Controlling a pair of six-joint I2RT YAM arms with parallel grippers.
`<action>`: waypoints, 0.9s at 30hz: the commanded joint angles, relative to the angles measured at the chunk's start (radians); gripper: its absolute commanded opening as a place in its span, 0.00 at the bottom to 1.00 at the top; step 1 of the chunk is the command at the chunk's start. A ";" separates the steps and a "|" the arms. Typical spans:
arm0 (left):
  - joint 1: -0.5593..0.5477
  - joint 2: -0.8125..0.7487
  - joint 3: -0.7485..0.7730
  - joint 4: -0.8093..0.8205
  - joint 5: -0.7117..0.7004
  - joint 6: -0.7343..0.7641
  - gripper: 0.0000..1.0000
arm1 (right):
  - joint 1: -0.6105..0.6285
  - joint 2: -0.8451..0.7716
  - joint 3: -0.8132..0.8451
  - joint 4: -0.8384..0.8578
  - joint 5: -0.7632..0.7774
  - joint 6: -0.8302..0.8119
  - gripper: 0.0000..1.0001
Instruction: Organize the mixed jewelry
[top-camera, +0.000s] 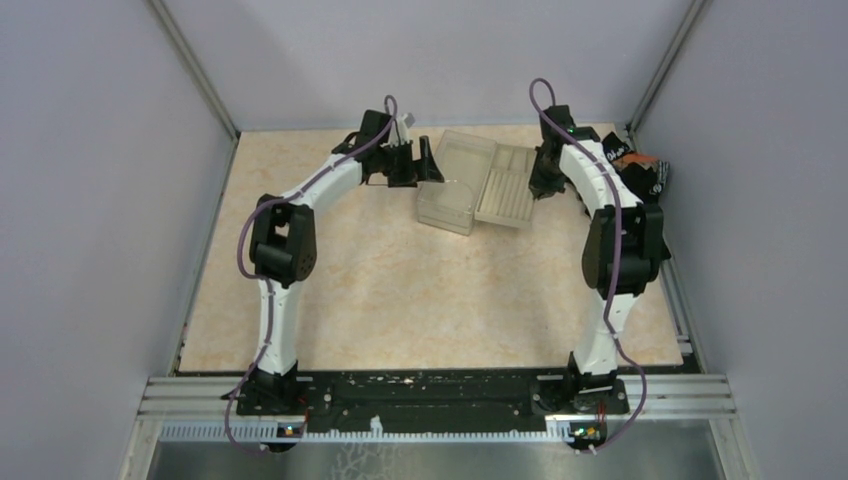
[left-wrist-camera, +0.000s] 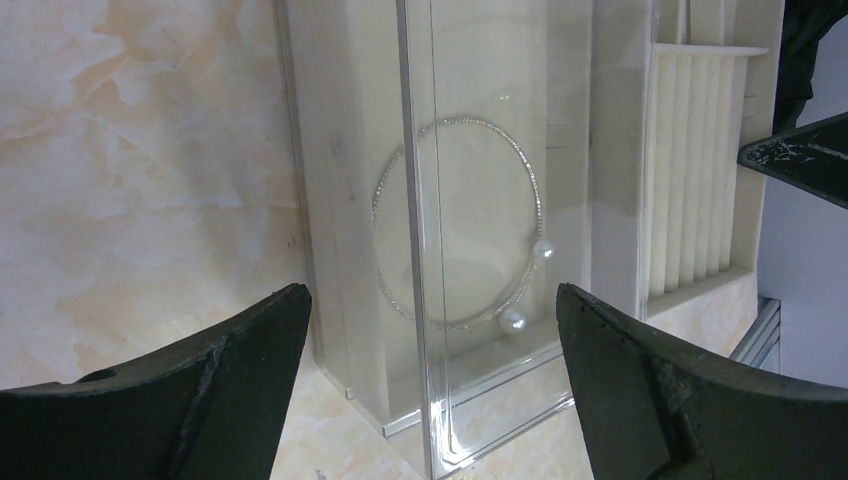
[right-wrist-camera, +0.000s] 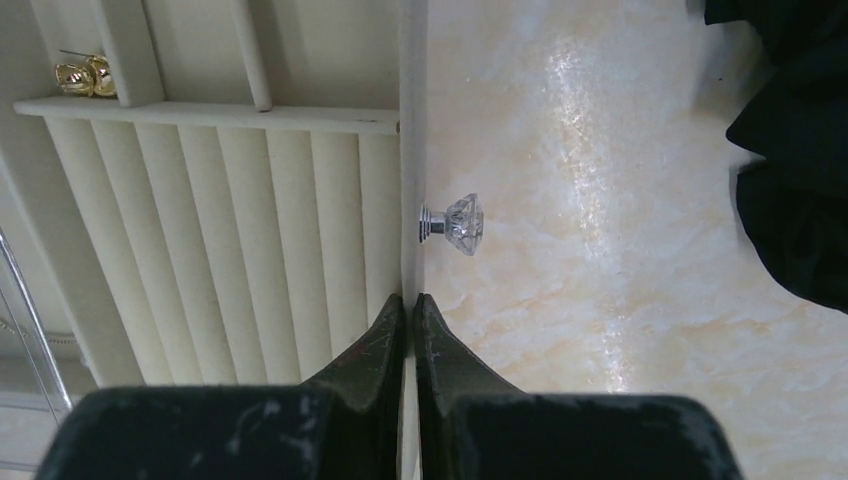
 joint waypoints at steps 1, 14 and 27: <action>-0.004 0.026 0.040 -0.001 0.028 0.002 0.99 | 0.020 0.016 0.071 0.027 -0.018 0.008 0.00; -0.004 0.059 0.079 -0.015 0.042 0.007 0.99 | 0.045 0.019 0.088 0.038 -0.041 0.012 0.00; -0.004 0.069 0.083 -0.027 0.042 0.022 0.99 | 0.051 -0.050 0.020 0.061 -0.087 0.033 0.00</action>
